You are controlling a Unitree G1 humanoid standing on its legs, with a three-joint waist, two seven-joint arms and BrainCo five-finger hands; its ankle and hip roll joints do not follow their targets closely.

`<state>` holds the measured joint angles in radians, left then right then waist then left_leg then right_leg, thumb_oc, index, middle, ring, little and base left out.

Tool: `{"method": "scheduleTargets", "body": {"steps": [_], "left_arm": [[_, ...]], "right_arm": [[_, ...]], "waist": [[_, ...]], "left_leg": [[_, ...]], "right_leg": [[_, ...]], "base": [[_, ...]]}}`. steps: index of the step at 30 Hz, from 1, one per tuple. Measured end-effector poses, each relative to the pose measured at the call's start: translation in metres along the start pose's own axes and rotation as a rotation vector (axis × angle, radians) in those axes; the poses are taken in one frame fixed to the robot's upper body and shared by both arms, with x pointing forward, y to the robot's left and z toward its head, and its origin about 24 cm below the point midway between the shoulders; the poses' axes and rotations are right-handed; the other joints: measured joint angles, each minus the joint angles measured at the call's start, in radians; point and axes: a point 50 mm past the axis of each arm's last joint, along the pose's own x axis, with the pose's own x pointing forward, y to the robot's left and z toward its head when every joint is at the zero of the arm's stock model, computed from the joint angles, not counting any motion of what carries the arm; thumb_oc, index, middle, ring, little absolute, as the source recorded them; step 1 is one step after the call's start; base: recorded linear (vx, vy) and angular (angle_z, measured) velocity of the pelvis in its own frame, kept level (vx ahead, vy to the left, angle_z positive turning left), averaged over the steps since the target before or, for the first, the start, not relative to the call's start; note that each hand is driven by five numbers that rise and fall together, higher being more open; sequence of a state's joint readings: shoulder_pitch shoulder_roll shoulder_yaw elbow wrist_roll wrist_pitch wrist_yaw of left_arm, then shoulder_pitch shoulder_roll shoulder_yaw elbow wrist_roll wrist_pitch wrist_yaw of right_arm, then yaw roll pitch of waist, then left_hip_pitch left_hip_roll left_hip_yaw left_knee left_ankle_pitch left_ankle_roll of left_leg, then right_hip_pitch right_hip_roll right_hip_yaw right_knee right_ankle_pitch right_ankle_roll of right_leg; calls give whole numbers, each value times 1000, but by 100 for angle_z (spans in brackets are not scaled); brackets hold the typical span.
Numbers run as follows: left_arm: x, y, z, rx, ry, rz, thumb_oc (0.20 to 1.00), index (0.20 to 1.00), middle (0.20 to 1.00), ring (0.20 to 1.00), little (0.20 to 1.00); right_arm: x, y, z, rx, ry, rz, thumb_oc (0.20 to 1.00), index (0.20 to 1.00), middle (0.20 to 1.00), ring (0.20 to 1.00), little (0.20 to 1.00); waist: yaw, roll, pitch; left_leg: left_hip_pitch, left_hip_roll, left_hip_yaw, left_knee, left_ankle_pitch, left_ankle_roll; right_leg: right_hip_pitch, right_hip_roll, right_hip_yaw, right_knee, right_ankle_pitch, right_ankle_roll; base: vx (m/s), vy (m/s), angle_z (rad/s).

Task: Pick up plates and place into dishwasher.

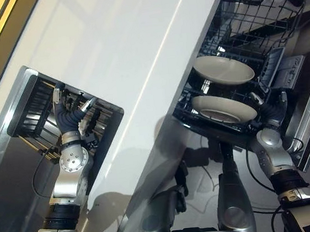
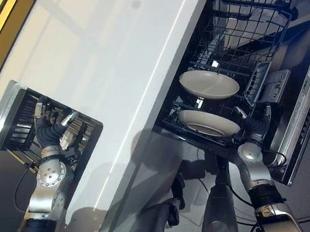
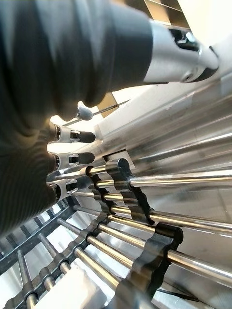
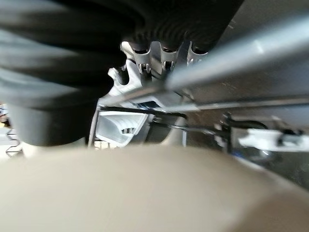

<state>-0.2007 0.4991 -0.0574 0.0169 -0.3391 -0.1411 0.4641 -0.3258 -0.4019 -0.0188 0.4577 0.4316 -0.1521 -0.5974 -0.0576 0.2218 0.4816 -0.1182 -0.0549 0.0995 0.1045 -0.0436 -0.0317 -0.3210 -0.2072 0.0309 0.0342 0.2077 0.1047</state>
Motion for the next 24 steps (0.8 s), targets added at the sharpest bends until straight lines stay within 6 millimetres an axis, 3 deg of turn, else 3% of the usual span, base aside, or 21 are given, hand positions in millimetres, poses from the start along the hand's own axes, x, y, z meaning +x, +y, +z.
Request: {"method": "scheduleTargets", "body": {"steps": [24], "left_arm": [[5, -7, 5, -19, 5, -1, 1000, 1000, 1000, 1000, 1000]], "right_arm": [[0, 25, 11, 1, 18, 171, 1000, 1000, 1000, 1000, 1000]], "waist": [[17, 1, 0]], "left_leg": [[-39, -4, -22, 60, -14, 3]], "right_leg": [[-29, -10, -13, 64, -17, -9]], "base": [[68, 40, 2]]}}
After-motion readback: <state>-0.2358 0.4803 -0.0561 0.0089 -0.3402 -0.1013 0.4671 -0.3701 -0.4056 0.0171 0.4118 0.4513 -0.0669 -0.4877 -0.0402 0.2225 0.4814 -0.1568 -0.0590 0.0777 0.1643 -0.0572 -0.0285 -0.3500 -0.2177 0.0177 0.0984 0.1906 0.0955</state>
